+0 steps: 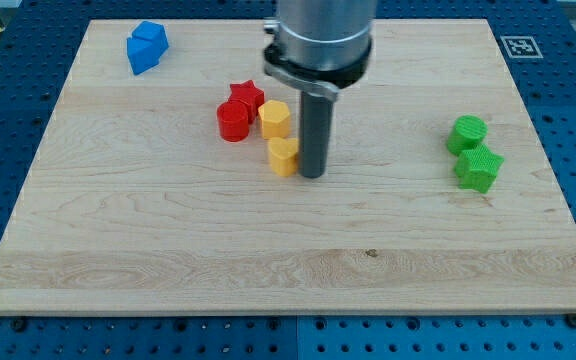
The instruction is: Keep blue triangle on parallel right to yellow hexagon
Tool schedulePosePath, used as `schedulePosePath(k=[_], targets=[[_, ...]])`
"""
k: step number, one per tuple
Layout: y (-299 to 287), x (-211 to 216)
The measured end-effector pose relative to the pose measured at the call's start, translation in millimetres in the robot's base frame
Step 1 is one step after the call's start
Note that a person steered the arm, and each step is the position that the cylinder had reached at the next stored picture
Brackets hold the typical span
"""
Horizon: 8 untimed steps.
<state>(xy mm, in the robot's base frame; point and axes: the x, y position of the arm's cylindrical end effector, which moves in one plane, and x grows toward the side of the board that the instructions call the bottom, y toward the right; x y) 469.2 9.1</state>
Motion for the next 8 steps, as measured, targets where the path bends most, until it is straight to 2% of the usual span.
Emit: schedulePosePath(k=[4,5,6,8], targets=[[-12,10],[-37,-12],[-38,-15],[-38,-1]])
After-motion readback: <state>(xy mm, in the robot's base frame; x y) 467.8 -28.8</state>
